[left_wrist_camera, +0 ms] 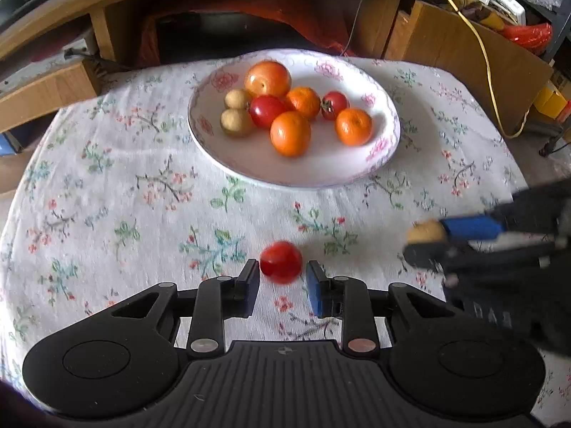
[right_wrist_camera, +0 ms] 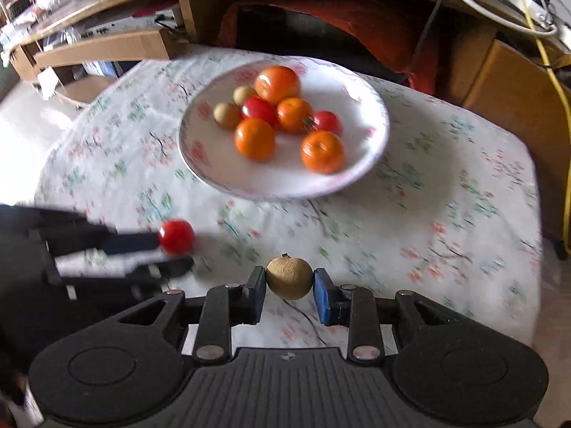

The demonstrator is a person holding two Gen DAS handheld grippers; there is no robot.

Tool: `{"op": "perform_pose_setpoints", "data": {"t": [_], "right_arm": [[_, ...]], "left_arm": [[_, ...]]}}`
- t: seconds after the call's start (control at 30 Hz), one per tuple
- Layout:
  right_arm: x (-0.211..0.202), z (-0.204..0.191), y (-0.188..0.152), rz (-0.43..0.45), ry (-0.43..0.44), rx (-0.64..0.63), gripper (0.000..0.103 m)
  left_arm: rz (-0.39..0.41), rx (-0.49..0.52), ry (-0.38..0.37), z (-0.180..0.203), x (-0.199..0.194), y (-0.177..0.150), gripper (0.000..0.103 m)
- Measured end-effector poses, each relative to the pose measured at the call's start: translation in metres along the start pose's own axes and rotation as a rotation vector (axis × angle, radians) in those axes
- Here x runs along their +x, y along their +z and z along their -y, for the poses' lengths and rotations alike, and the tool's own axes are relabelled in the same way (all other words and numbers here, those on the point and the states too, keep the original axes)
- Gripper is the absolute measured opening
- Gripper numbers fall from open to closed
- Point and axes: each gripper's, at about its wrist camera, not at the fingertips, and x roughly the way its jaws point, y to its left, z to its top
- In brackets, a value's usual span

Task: Organize fruits
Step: 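Carry the red tomato and tan fruit over the white bowl with both grippers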

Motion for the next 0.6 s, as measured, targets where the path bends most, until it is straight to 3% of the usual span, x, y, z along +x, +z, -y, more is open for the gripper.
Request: {"op": "perform_pose_setpoints", "data": {"t": [0.17,0.6], "right_arm": [[-0.002,0.005,-0.007,-0.013,0.005,0.001,0.03],[0.007,0.006,-0.005,-0.037,0.023,-0.011,0.03]], "left_arm": [[-0.017,-0.035,-0.013,-0.001,0.006,0.007,0.039],[-0.037,0.001,0.029,0.006,0.021,0.016,0.034]]}}
